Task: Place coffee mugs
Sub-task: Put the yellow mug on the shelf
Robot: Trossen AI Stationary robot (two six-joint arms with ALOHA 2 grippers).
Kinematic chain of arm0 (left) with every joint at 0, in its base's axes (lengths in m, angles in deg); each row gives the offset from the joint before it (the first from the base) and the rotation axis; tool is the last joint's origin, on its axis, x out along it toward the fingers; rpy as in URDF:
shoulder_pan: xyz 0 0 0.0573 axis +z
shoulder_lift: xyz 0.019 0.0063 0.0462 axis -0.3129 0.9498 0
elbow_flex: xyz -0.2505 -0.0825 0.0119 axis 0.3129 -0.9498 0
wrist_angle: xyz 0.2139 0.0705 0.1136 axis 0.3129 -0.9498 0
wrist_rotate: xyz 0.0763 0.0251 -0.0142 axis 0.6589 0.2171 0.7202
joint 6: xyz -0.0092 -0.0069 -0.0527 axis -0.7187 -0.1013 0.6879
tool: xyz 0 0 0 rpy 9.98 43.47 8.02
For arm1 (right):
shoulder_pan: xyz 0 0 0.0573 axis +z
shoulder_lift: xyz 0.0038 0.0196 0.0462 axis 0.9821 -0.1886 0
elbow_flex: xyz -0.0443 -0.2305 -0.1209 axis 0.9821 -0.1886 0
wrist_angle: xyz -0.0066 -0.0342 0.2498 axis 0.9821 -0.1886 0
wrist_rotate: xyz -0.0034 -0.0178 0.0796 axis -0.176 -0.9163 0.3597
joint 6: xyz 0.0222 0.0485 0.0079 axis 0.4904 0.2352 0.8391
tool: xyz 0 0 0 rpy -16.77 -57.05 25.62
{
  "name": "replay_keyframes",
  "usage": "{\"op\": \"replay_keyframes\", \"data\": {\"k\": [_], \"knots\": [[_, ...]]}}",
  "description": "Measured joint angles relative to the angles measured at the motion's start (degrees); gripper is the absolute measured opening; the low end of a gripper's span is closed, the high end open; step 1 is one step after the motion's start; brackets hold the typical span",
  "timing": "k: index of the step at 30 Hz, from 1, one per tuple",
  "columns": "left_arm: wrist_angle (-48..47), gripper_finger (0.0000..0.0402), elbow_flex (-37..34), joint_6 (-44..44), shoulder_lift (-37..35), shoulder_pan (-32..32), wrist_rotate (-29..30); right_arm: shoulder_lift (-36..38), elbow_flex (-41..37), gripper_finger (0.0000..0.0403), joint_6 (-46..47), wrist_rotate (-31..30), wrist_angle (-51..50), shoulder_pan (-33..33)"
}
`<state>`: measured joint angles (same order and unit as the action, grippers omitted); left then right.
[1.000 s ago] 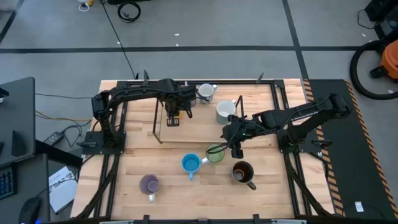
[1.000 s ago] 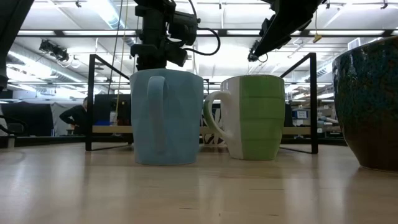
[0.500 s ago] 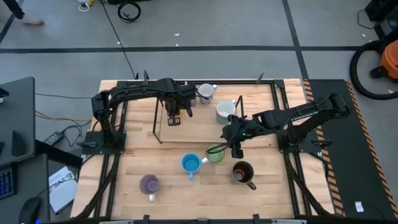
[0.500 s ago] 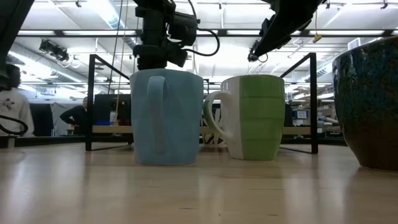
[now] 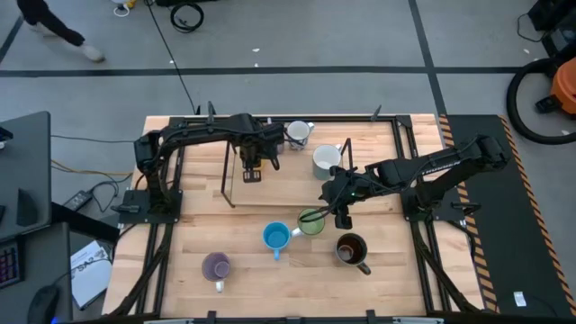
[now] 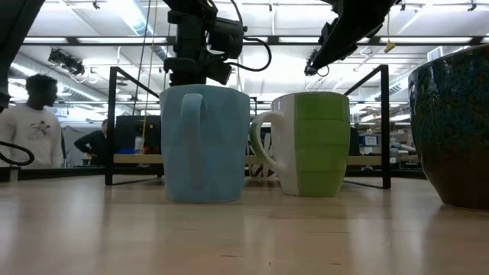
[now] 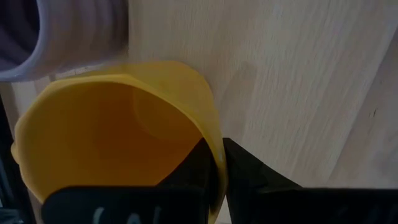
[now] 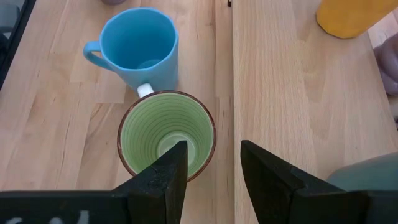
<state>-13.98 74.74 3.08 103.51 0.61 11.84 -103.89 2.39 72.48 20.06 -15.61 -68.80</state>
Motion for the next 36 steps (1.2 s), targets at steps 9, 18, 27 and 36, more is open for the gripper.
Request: {"op": "replay_keyframes", "data": {"k": [9, 18, 27, 36], "knots": [[-1.3, 0.0032, 0.0, -0.2, 0.0, 0.1, -0.2, 0.0, 0.0, 0.0155, 0.0, 0.0, 0.0, 0.0], [-1.9, 0.0066, 0.0, -0.2, 0.0, 0.1, -0.2, 0.0, 0.0, 0.0155, 0.0, 0.0, 0.3, 0.0], [-1.8, 0.007, 0.0, -0.2, 0.0, 0.1, 1.2, 0.0, 0.0, 0.0155, -0.2, 0.0, 0.5, 0.0], [-2.1, 0.0089, 0.0, 0.1, 0.0, 0.1, 1.9, 0.0, 0.0, 0.0155, -0.7, 0.0, 0.9, 0.0]]}}
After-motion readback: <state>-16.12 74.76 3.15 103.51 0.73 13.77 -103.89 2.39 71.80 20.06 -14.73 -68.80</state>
